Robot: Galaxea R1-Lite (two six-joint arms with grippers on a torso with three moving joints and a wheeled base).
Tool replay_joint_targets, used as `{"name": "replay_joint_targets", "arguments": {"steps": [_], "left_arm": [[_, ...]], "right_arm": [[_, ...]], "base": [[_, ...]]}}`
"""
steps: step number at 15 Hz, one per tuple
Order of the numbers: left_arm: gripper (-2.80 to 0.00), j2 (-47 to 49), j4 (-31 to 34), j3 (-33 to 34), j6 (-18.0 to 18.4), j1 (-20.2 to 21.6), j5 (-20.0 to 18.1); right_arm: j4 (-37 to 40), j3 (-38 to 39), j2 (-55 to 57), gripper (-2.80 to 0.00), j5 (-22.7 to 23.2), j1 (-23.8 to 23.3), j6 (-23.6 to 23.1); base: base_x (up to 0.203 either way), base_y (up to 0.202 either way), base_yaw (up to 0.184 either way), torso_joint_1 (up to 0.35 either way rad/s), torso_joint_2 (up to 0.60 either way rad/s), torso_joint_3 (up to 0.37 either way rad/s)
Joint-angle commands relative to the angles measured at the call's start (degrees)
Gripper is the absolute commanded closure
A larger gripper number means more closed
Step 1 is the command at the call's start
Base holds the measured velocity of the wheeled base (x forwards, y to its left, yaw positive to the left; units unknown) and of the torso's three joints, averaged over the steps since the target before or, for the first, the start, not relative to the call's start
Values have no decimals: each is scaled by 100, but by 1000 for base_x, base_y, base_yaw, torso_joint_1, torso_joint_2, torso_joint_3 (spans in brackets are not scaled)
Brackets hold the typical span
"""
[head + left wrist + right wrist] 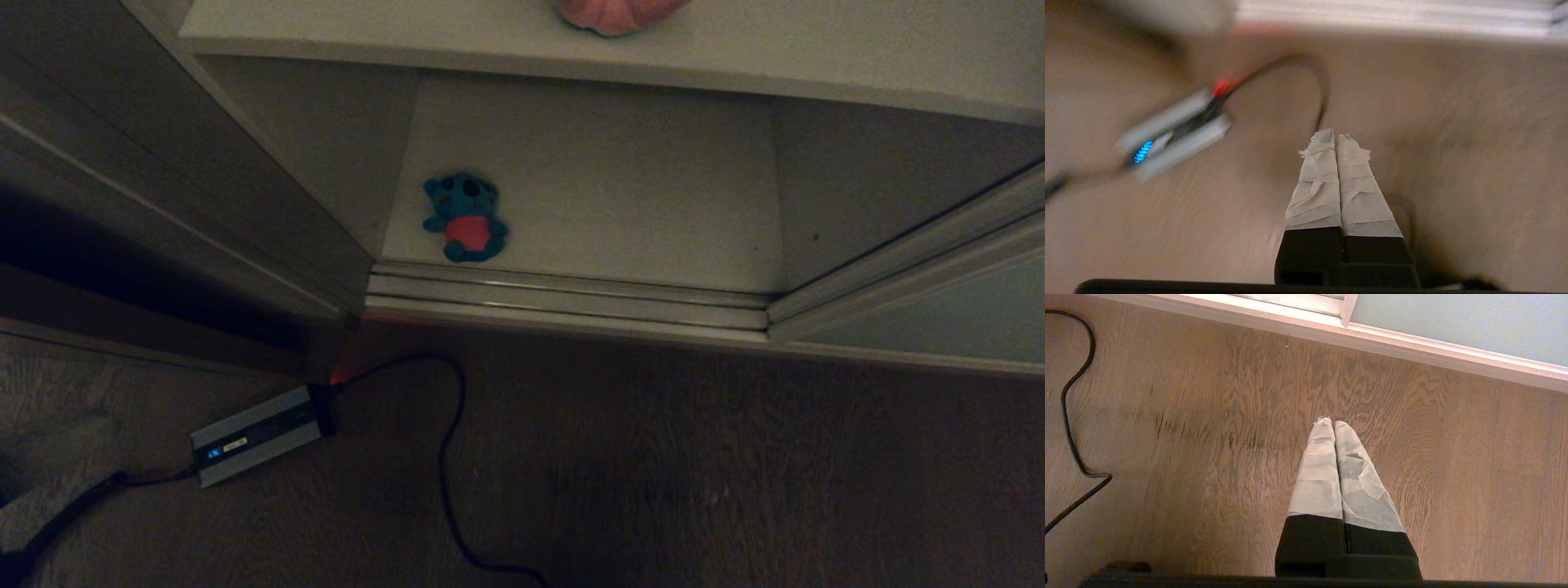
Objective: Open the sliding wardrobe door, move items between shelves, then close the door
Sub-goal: Place the blue doll on the lower shelf
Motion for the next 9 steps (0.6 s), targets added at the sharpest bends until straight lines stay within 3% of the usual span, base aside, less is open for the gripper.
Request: {"name": "replay_joint_targets", "arguments": {"steps": [1,4,9], "left_arm": [[0,-1447,767,158,-3,854,-191],[0,-2617,976,728,199,1417,-444],[0,-4115,987,2267,464,1607,-511]], "right_arm": [[2,26,5,0,5,1,-5],[2,18,5,0,5,1,-5],[2,24,5,0,5,1,-5]], "base": [[0,0,0,0,0,0],[0,0,0,0,0,0],[0,0,0,0,0,0]]}}
